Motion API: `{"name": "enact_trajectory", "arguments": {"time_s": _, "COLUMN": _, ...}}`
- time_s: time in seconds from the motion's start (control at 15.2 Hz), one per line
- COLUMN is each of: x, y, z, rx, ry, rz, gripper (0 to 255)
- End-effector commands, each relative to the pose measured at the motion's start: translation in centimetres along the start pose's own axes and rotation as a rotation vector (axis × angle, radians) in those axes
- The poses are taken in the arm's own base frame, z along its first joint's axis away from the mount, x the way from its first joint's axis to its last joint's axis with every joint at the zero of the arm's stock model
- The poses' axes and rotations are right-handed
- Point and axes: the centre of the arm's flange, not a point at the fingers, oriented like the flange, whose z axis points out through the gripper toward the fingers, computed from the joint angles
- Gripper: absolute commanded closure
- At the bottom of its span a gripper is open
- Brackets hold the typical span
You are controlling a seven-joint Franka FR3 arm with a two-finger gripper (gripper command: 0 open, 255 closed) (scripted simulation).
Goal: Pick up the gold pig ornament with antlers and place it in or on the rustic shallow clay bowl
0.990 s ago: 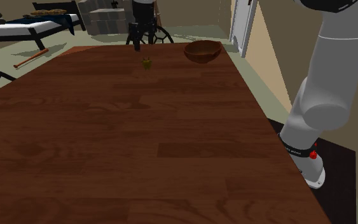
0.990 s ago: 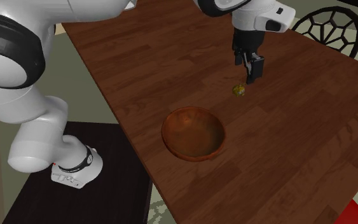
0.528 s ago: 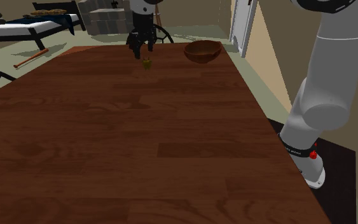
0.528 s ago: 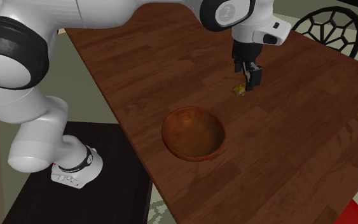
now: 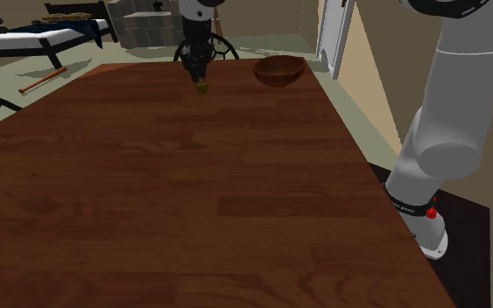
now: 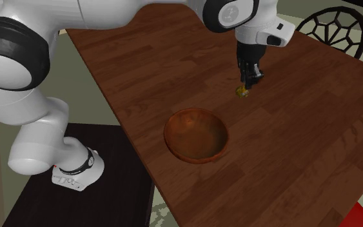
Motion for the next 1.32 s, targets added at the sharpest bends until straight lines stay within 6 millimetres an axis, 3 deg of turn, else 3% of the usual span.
{"name": "enact_trajectory", "arguments": {"time_s": 0.0, "x": 0.0, "y": 0.0, "z": 0.0, "rx": 0.0, "ry": 0.0, "rz": 0.0, "gripper": 255}}
{"name": "enact_trajectory", "arguments": {"time_s": 0.46, "x": 0.0, "y": 0.0, "z": 0.0, "rx": 0.0, "ry": 0.0, "rz": 0.0, "gripper": 255}}
{"name": "enact_trajectory", "arguments": {"time_s": 1.25, "x": 1.3, "y": 0.1, "z": -6.2, "rx": 0.0, "ry": 0.0, "rz": 0.0, "gripper": 255}}
